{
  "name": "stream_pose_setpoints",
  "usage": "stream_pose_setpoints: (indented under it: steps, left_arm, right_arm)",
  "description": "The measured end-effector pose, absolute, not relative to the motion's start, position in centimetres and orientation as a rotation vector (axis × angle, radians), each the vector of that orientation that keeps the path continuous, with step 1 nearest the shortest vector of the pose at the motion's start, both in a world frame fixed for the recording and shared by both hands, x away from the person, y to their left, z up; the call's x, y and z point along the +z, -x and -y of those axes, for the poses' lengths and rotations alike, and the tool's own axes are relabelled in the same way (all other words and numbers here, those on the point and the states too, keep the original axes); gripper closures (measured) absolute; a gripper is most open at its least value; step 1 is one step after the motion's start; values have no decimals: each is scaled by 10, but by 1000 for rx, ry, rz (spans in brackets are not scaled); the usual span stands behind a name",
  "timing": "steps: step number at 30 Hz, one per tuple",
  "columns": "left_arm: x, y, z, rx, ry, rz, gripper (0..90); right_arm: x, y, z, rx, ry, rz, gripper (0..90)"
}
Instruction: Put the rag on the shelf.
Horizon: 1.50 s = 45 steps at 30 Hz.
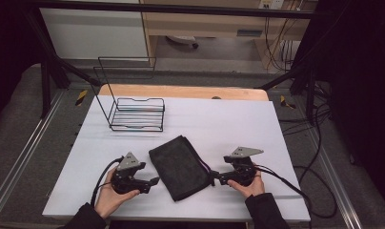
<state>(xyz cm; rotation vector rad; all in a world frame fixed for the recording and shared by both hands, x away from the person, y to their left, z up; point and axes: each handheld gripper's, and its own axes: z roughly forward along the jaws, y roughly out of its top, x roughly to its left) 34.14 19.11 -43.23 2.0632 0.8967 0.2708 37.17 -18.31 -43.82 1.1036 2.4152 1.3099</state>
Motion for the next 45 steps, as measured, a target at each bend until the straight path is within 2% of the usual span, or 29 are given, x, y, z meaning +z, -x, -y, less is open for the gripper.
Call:
stream_pose_setpoints:
  steps: [6,9,11,14,17,25,35,38,40,41,45]
  left_arm:
    - [-435,-331,-167,210,-2080,-904,289]
    - [-436,-326,-157,172,-2090,-909,353]
    - [-438,-319,-145,154,-2117,-900,409]
    - [-440,-316,-138,130,-2132,-896,435]
    - [-443,-310,-129,161,-2159,-897,452]
    - [-443,-302,-125,151,-2168,-938,529]
    - [-446,-304,-121,107,-2150,-997,613]
    - [-446,-305,-121,100,-2154,-996,668]
    - [-446,-307,-121,97,-2159,-999,694]
    - [-445,-308,-120,93,-2163,-997,749]
    - [-444,-309,-119,101,-2171,-990,832]
  right_arm:
    - [-442,-374,166,1282,-1071,-2461,261]
    - [-444,-375,159,1242,-1055,-2484,328]
    - [-446,-375,157,1223,-1054,-2496,408]
    - [-448,-375,156,1211,-1058,-2505,449]
    - [-449,-374,155,1219,-1076,-2527,545]
    - [-452,-374,153,1220,-1114,-2543,596]
    - [-453,-372,151,1242,-1156,-2543,727]
    - [-453,-372,151,1261,-1164,-2555,778]
    - [-453,-371,150,1261,-1167,-2553,781]
    - [-452,-371,149,1245,-1161,-2558,786]
    - [-451,-371,148,1235,-1152,-2557,788]
